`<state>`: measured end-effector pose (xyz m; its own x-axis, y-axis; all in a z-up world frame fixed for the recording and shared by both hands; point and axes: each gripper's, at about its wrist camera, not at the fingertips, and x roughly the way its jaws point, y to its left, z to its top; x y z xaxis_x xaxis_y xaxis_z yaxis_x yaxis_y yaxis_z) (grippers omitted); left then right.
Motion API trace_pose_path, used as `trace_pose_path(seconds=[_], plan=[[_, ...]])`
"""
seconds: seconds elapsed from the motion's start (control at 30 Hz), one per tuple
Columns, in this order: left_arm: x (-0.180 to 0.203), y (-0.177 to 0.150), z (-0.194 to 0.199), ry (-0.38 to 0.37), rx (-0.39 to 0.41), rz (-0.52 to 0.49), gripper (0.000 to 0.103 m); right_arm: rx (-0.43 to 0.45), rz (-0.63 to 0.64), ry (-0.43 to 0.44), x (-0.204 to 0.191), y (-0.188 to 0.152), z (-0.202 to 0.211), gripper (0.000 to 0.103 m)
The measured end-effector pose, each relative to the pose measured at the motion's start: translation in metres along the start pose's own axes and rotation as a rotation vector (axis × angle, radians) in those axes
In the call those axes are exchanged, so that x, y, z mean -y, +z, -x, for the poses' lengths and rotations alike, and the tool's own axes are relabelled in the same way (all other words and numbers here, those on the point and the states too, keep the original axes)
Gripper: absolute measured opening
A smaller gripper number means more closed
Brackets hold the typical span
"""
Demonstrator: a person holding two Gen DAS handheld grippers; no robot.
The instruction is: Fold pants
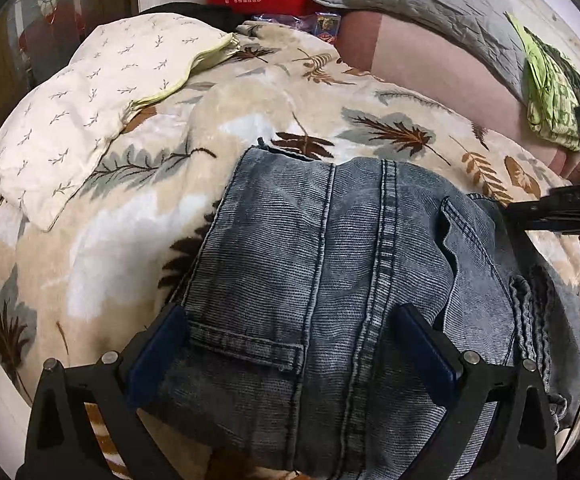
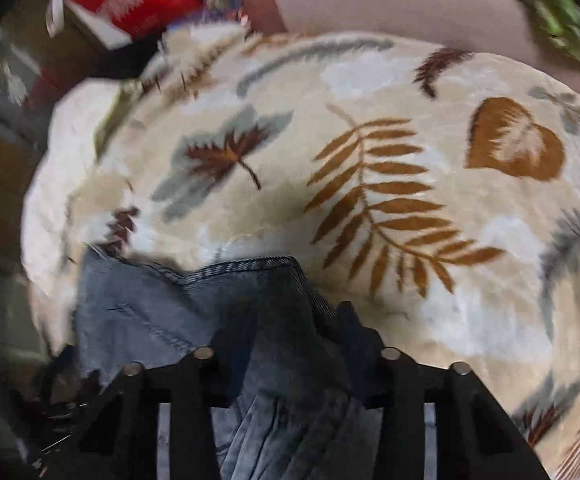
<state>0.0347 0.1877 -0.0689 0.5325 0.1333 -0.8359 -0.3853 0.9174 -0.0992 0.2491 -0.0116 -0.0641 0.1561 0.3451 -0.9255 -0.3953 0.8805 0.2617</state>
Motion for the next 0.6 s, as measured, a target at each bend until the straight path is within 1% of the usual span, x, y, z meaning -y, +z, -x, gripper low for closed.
trace_pose_path(seconds=[0.07, 0.13, 0.17, 0.2, 0.23, 0.27, 0.37, 0.47, 0.5, 0.57, 0.6], plan=[[0.003, 0.001, -0.002, 0.0, -0.006, -0.002, 0.103, -0.004, 0.013, -0.004, -0.002, 0.003, -0.009, 0.043], [0.001, 0.002, -0.002, -0.002, -0.006, -0.005, 0.103, -0.03, 0.019, -0.006, -0.002, 0.003, -0.017, 0.042], [0.001, 0.001, -0.002, -0.003, -0.006, -0.005, 0.103, -0.037, 0.028, -0.004, -0.003, 0.004, -0.02, 0.038], [0.0, 0.0, -0.001, -0.003, -0.007, -0.004, 0.103, -0.037, 0.044, 0.004, -0.005, 0.004, -0.021, 0.023], [0.0, 0.0, -0.001, -0.002, -0.007, -0.005, 0.103, -0.029, 0.063, 0.001, -0.008, 0.004, -0.02, 0.012], [0.001, 0.0, -0.002, 0.001, -0.009, -0.008, 0.103, -0.019, 0.084, -0.026, -0.011, 0.004, -0.017, 0.004], [0.001, 0.0, -0.003, 0.008, -0.011, -0.01, 0.103, 0.0, 0.159, -0.087, -0.024, 0.002, -0.011, 0.003], [0.002, 0.0, -0.004, 0.011, -0.012, -0.01, 0.103, 0.073, 0.19, -0.167, -0.03, 0.0, -0.001, 0.002], [0.002, -0.001, -0.004, 0.013, -0.011, -0.011, 0.103, 0.083, 0.194, -0.19, -0.03, -0.001, -0.002, 0.002], [0.002, -0.001, -0.005, 0.017, -0.011, -0.017, 0.103, 0.072, 0.199, -0.26, -0.026, -0.001, -0.012, 0.002], [0.002, -0.001, -0.005, 0.016, -0.011, -0.017, 0.103, 0.049, 0.194, -0.265, -0.024, -0.001, -0.02, 0.002]])
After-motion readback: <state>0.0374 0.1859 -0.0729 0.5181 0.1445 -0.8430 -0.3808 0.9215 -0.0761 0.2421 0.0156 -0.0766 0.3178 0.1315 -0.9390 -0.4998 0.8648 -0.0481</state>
